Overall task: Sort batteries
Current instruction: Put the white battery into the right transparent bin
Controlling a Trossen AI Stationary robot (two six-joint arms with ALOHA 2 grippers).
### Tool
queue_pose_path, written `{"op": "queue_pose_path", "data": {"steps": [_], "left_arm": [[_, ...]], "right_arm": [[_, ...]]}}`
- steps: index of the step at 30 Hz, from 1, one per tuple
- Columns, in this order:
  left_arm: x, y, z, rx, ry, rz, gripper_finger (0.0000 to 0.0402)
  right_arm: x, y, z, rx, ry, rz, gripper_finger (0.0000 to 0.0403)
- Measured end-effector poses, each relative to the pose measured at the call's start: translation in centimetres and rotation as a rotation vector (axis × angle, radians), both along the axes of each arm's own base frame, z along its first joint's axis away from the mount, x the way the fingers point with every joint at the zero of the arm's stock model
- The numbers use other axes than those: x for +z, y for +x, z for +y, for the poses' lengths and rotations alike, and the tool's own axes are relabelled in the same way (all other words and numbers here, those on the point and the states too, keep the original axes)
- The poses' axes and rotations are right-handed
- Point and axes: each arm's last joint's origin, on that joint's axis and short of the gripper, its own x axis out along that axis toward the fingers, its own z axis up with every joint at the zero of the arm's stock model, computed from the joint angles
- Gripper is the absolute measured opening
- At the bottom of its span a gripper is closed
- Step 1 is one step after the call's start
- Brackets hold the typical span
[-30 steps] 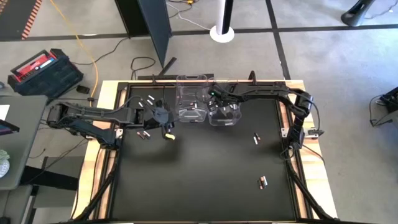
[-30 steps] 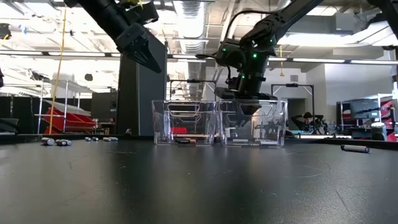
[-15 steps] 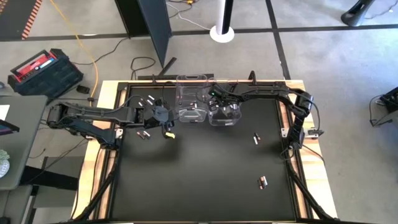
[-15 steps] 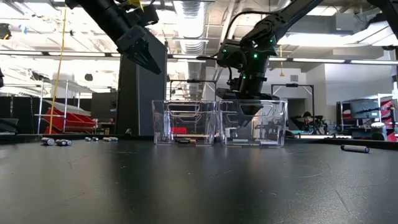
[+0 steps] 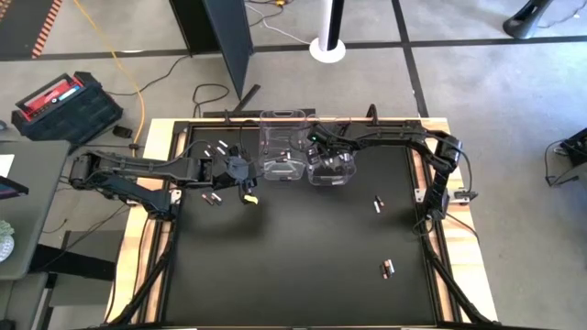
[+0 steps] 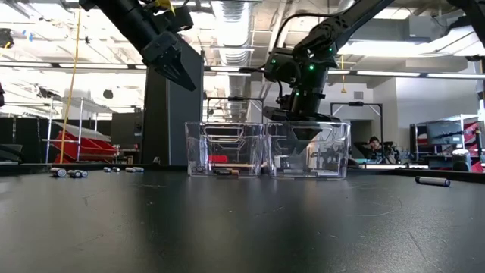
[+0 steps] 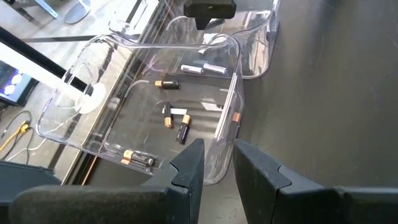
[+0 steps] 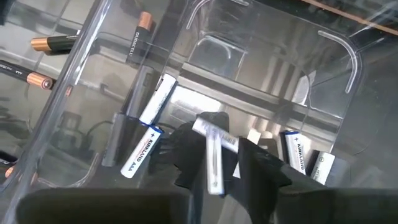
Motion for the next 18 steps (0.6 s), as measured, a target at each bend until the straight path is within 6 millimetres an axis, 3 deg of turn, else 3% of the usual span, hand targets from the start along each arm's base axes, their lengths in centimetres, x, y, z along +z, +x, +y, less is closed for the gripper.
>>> {"op": "queue_pose_path", "data": {"steps": [11, 18], "left_arm": [[0.0, 0.0, 0.0, 0.007, -0.008, -0.006, 0.0082], [0.0, 0.0, 0.0, 0.030, -0.034, -0.026, 0.0082]], "right_arm": [[0.2, 0.0, 1.0, 0.034, 0.015, 0.041, 0.0166], [3.0, -0.5, 1.7, 0.085, -0.006, 0.030, 0.0159]]}}
